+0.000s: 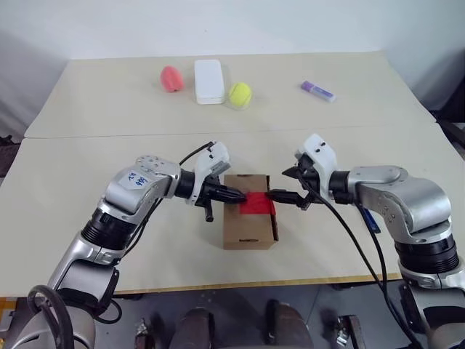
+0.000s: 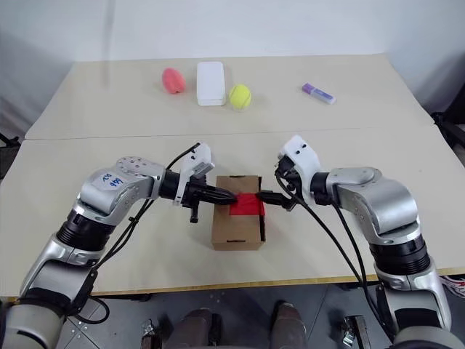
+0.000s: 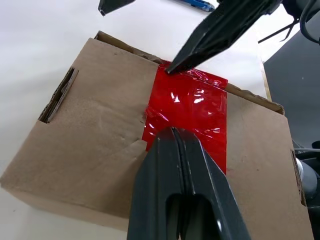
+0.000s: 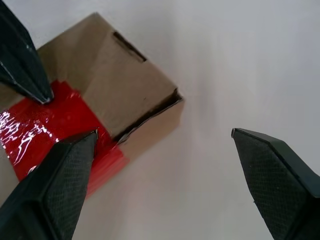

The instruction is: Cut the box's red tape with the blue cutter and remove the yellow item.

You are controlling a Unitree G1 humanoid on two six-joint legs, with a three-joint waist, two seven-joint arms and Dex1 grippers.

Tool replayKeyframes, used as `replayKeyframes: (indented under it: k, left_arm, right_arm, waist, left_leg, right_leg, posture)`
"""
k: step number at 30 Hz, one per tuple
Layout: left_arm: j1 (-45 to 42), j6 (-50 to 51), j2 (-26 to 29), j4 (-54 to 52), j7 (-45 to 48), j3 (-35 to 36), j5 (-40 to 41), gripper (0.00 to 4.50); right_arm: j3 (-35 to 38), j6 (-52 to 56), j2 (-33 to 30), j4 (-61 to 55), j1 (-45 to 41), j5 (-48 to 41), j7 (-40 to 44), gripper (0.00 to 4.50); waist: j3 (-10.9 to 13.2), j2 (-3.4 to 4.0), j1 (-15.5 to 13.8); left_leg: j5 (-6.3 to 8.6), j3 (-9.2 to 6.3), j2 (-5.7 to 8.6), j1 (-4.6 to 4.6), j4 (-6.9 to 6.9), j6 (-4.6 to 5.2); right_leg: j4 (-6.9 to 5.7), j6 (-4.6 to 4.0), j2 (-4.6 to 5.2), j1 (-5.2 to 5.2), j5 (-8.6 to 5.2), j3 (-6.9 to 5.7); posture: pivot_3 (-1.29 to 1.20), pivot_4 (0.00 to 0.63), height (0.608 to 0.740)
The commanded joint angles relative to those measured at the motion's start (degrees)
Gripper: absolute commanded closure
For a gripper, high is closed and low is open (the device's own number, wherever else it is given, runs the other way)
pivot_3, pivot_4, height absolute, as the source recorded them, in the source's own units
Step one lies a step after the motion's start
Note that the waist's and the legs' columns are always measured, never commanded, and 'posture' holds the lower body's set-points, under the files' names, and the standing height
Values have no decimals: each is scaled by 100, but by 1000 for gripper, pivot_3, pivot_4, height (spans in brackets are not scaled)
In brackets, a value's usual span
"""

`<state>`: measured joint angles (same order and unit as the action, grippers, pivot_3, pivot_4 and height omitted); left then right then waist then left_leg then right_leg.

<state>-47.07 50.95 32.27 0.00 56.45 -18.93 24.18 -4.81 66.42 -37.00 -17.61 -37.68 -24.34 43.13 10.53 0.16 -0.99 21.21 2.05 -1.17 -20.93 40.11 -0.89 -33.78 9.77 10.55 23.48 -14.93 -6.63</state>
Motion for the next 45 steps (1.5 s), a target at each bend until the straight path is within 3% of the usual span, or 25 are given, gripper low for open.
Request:
replayKeyframes:
  k: [1,18,22,26,31,35,45]
  left_arm:
    - [66,39,7,189,-55,-226,-316,4500]
    - [63,49,-56,212,-58,-174,-350,4500]
    - [109,102,-46,133,-100,-138,-335,4500]
    - [136,126,-18,96,-126,-99,-329,4500]
    - [227,201,22,-40,-158,-62,-316,4500]
    - [335,376,34,-255,-252,4,-254,4500]
    - [480,679,2,-570,-444,145,-176,4500]
  right_arm:
    - [-62,-90,-136,-19,73,-38,46,42]
    - [-1101,-1502,-1437,647,765,1026,567,42]
    - [-861,-1388,-1436,576,883,859,657,42]
    - [-291,-893,-1256,526,883,353,671,42]
    - [909,836,-582,857,575,-840,539,42]
    - [1019,2066,-123,1369,226,-1298,498,42]
    - [624,2303,692,2373,-363,-1433,433,42]
  waist:
    - [0,0,-7]
    - [-35,-42,-38]
    - [-35,-42,-45]
    - [-35,-42,-52]
    - [-35,-41,-34]
    - [-35,-41,-24]
    - [-36,-40,55]
  left_leg:
    - [0,0,0,0,0,0]
    - [-3,4,0,7,6,4]
    - [-3,3,0,7,6,4]
    - [-3,3,0,4,6,4]
    - [-4,2,-2,7,6,4]
    - [-5,3,-3,10,6,3]
    - [-5,5,-3,24,-3,2]
  right_leg:
    - [0,0,0,0,0,1]
    - [4,-3,0,-10,1,7]
    - [4,-3,0,-11,2,7]
    - [5,-3,0,-11,2,5]
    - [1,-7,-1,-11,4,4]
    - [0,-9,-1,-10,5,6]
    - [-8,-8,-1,-12,5,9]
  posture:
    - [0,150,740]
    - [0,150,740]
    - [0,150,740]
    - [0,150,740]
    - [0,150,740]
    - [0,150,740]
    - [0,150,740]
